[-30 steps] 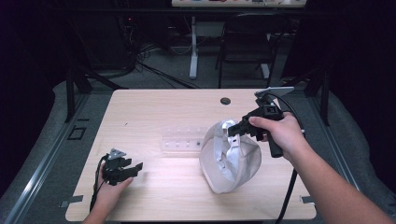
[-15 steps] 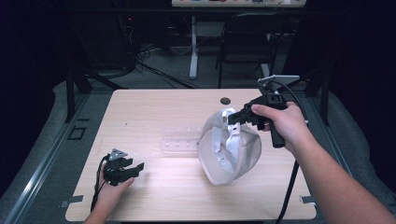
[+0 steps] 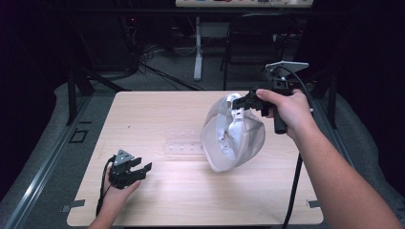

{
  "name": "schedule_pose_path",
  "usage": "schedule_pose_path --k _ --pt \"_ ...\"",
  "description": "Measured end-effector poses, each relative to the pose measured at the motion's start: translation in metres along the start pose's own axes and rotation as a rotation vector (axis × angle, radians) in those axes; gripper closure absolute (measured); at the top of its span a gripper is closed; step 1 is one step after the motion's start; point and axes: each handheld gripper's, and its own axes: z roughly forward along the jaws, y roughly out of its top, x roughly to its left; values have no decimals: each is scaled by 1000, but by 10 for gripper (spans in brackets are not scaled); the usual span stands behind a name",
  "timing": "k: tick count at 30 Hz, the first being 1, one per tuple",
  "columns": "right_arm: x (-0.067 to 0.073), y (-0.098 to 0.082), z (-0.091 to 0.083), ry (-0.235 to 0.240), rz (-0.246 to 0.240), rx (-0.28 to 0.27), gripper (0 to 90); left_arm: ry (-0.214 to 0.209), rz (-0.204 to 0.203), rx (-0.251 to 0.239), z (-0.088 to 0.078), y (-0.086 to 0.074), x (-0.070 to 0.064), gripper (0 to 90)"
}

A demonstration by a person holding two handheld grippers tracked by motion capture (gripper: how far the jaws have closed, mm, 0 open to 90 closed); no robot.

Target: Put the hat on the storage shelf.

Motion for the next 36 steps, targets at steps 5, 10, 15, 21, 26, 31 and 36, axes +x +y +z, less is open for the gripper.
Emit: schedule_pose_path --k 5,10,15,21,26,31,36 --pt "1 8 -1 8 7 -23 826 -32 72 -9 3 15 -29 492" --pt "4 15 1 6 14 -45 826 -81 170 -60 9 32 -62 478" --pt "6 22 6 -1 25 -58 827 -100 301 -96 20 48 -101 469" --pt "8 31 17 9 35 -67 827 -108 386 -122 30 60 -132 468" --pt "9 36 23 10 45 -72 826 -110 399 -124 34 72 -143 457" --pt "12 41 30 17 56 -81 827 -88 414 -142 39 83 -154 455" --pt "14 46 36 21 64 -89 826 -28 418 -100 52 90 -158 535"
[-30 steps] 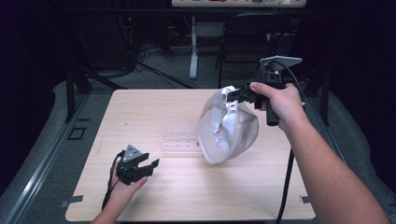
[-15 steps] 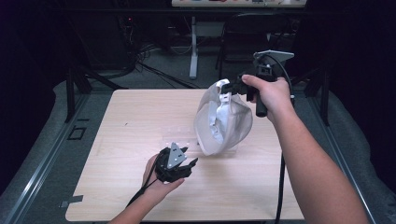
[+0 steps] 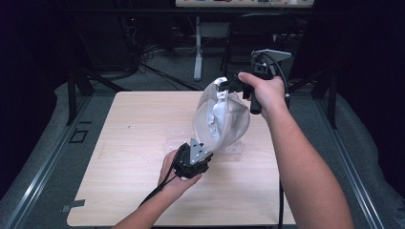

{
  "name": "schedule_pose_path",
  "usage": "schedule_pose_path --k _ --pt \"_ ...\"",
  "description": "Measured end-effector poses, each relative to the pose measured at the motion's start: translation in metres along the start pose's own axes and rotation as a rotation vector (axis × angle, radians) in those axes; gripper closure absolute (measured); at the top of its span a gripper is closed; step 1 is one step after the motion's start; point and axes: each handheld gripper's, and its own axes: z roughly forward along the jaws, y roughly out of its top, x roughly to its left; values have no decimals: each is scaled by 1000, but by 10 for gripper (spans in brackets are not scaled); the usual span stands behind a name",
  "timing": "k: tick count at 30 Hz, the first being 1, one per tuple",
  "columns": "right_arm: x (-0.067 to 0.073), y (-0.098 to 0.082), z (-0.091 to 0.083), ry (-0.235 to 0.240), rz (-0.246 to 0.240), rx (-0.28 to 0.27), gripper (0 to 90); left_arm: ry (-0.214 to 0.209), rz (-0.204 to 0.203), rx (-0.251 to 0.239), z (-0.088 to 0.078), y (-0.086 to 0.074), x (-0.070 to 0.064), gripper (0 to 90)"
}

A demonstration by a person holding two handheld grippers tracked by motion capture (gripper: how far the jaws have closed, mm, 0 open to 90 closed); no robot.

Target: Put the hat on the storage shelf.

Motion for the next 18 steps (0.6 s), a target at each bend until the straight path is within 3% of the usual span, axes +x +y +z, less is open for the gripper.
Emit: schedule_pose_path --k 7,12,18 --pt "6 3 5 7 2 -7 827 68 -16 18 12 5 3 641" --pt "8 4 4 1 1 -13 827 71 -22 21 12 4 7 738" --pt "10 3 2 -3 -6 -10 826 60 -14 1 10 3 10 778"
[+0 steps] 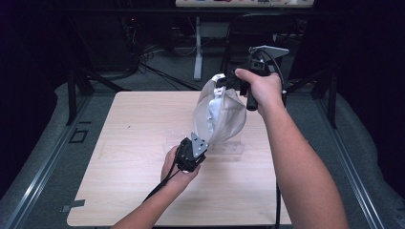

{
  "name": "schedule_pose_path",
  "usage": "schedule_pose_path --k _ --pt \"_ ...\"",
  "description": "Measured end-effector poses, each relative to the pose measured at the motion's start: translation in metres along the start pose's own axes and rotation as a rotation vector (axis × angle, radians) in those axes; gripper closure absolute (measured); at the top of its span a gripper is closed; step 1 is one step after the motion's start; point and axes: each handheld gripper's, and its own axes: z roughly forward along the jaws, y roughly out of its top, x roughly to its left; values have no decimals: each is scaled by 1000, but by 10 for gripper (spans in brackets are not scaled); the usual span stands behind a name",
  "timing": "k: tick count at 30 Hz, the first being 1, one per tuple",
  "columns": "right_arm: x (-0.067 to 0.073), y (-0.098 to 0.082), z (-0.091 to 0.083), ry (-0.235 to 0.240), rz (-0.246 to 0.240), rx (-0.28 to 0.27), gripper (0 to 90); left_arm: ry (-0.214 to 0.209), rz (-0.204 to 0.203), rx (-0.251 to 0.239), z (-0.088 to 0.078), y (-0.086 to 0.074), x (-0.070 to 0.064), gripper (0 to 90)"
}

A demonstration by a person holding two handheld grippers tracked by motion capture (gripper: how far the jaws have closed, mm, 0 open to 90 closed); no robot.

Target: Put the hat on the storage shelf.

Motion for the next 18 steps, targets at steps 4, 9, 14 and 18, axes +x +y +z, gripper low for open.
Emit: schedule_pose_path --k 4,9,14,18 --pt "1 0 -1 1 -2 -7 825 -64 -16 -36 0 -4 10 791" --pt "1 0 0 -8 -4 -9 825 -109 -38 -56 2 -7 19 796" --pt "0 0 0 -13 -6 -10 824 -173 -62 -76 5 -11 30 799" --pt "-1 0 2 -16 -7 -7 823 -220 -80 -94 8 -14 36 802"
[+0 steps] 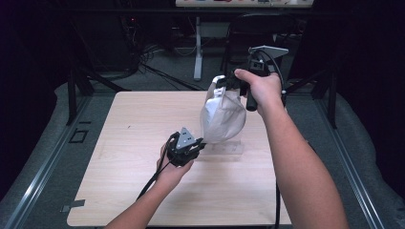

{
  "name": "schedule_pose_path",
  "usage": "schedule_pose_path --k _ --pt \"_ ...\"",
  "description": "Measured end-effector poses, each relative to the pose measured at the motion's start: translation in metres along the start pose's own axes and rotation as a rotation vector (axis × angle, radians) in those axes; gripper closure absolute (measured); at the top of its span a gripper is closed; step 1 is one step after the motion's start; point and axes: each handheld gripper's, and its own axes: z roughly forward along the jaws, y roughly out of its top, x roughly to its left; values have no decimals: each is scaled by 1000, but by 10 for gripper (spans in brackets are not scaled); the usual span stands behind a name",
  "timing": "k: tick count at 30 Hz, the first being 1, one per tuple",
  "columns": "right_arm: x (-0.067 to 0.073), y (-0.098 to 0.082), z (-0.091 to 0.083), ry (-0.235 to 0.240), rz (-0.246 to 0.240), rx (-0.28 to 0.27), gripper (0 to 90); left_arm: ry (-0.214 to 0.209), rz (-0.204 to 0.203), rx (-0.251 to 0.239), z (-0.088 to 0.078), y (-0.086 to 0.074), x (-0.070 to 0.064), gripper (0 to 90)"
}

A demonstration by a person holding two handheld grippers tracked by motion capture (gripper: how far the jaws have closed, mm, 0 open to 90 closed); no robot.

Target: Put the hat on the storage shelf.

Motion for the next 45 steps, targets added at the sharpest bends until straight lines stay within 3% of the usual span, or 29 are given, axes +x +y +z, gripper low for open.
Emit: schedule_pose_path --k 5,11,21,35,45 --pt "-3 0 3 -6 3 2 822 -47 10 -4 2 -4 2 813" --pt "-5 0 6 -23 -1 8 821 -79 4 -18 6 -9 6 815" --pt "-6 -2 15 -11 -4 23 821 -114 -19 -46 3 -17 14 819" --pt "3 -9 33 -22 -36 70 821 -111 -43 -74 0 -33 16 825" --pt "5 -13 43 -51 -68 90 819 -60 -70 -62 -1 -38 12 835"
